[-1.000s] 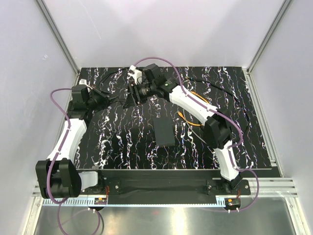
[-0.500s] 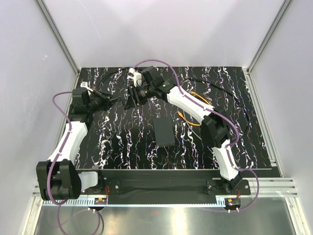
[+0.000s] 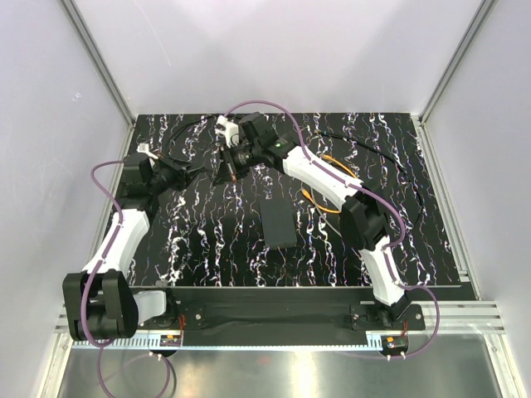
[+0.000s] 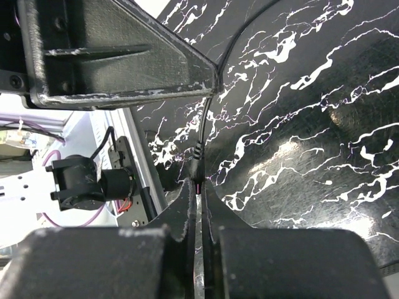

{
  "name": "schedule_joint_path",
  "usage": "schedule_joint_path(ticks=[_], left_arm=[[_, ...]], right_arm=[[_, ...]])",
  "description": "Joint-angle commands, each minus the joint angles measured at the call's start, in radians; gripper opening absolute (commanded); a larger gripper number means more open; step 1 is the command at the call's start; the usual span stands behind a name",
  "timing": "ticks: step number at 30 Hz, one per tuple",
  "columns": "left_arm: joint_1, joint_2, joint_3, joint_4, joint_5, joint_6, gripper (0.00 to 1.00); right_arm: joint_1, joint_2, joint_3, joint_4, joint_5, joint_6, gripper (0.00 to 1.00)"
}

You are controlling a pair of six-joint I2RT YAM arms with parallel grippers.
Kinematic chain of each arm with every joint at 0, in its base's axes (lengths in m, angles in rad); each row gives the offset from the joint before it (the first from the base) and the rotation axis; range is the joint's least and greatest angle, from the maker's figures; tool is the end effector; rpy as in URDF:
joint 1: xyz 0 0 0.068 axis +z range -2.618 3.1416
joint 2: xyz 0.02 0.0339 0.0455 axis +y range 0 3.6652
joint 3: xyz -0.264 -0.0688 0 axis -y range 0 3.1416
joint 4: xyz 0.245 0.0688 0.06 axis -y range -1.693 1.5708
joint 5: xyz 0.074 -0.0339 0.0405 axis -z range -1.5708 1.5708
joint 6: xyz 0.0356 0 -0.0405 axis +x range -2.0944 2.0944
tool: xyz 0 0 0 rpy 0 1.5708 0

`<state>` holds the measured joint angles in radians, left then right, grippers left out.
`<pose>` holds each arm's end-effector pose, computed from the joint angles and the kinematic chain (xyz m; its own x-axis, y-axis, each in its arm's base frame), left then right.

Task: Insert the plug into the switch port

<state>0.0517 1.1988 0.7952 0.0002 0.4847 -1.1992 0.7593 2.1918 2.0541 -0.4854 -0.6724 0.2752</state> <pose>0.2704 -0.0026 0.2770 -0.4985 -0.8513 -0.1635 -0.2265 0.3100 -0.9234 0.3526 0.3653 0.2946 -0.6534 -0.3270 -0.6827 -0.7564 0.3201 0.5705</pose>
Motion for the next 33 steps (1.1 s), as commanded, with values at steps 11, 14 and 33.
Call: schedule_joint_path(ticks=[11,14,33], left_arm=[[0.223,-0.045,0.249,-0.125,0.598,1.033,0.57],[0.214,-0.129,0.295,-0.377,0.747,1.619,0.54],[-0.148,-0.217,0.213,-0.974,0.473,2.913,0.37]], right_arm=[[-0.055,-0.127,-0.089,-0.139,-0.263,-0.168,0.0],[-0.055,-0.129,-0.101,-0.2,-0.357,-0.208,0.0],[-0.017,-0.05,-0.031,-0.413,-0.401,-0.318,0.0]])
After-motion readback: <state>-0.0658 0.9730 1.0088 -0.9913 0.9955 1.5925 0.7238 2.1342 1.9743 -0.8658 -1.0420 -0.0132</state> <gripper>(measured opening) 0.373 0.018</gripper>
